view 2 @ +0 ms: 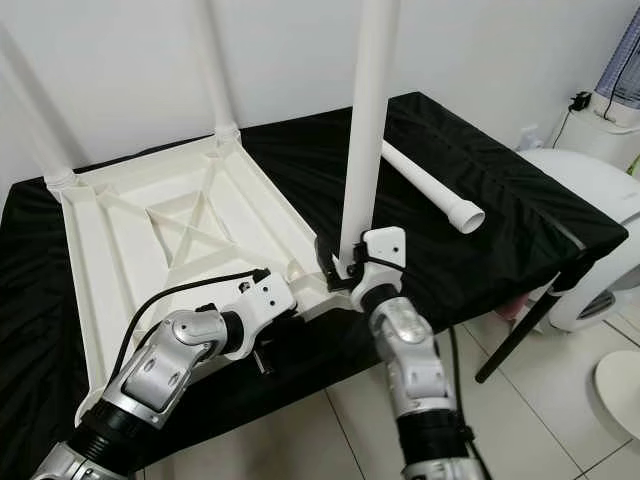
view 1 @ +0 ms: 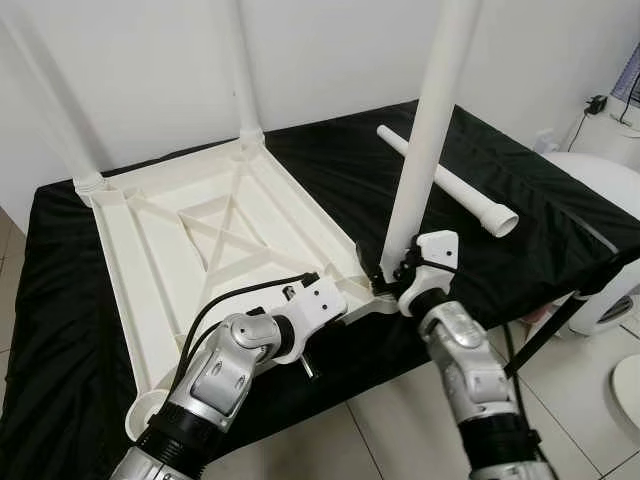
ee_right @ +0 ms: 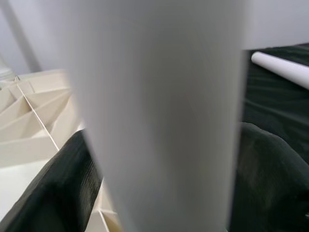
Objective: Building children table
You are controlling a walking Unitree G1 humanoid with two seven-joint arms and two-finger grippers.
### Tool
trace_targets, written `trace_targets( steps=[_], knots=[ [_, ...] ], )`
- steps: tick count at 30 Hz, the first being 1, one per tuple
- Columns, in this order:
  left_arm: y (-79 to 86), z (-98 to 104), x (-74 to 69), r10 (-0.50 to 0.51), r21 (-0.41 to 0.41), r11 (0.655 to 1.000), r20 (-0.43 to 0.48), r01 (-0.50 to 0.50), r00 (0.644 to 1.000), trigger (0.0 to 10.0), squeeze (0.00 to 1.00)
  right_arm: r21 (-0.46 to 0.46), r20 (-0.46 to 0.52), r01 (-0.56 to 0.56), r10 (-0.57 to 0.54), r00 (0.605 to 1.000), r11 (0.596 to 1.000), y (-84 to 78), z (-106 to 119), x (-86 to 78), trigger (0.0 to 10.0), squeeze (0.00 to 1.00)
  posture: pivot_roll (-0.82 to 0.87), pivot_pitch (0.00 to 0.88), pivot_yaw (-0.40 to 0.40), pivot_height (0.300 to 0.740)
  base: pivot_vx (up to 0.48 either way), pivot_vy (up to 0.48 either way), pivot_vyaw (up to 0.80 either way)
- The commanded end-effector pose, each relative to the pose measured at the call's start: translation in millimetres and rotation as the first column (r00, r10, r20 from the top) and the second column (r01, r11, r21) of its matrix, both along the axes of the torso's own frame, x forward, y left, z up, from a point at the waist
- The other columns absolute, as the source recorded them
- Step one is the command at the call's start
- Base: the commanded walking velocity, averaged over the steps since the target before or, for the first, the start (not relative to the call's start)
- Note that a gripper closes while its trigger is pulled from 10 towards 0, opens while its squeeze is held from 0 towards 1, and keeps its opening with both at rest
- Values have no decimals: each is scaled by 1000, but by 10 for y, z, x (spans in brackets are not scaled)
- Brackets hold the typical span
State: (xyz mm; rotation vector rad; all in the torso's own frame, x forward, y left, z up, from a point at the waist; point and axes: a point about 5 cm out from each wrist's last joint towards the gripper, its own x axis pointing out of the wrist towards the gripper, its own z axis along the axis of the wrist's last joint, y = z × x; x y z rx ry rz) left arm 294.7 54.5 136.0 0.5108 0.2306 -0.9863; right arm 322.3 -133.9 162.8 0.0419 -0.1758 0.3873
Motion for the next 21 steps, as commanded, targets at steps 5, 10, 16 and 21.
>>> trace_targets(
  steps=[5, 10, 16, 21],
  knots=[
    [13, -79, -18, 28, 39, 999, 13, -28, 1000, 10000, 0, -54, -25, -118, 117, 993, 992, -54, -26, 31, 10000, 0, -133, 47, 76, 740, 0, 0, 0],
    [6, -89, -22, 20, 58, 998, 22, -21, 1000, 10000, 0, -117, -55, -294, 289, 956, 949, -154, -18, 40, 10000, 0, -133, 43, 75, 740, 0, 0, 0],
    [0, -98, -17, 14, 67, 998, 26, -16, 1000, 10000, 0, -197, -103, -405, 392, 914, 893, -239, -45, 69, 10000, 0, -134, 35, 80, 740, 0, 0, 0],
    [3, -102, -19, 12, 69, 998, 26, -14, 1000, 10000, 0, -222, -119, -449, 433, 893, 865, -291, -31, 91, 10000, 0, -133, 33, 82, 740, 0, 0, 0]
  ],
)
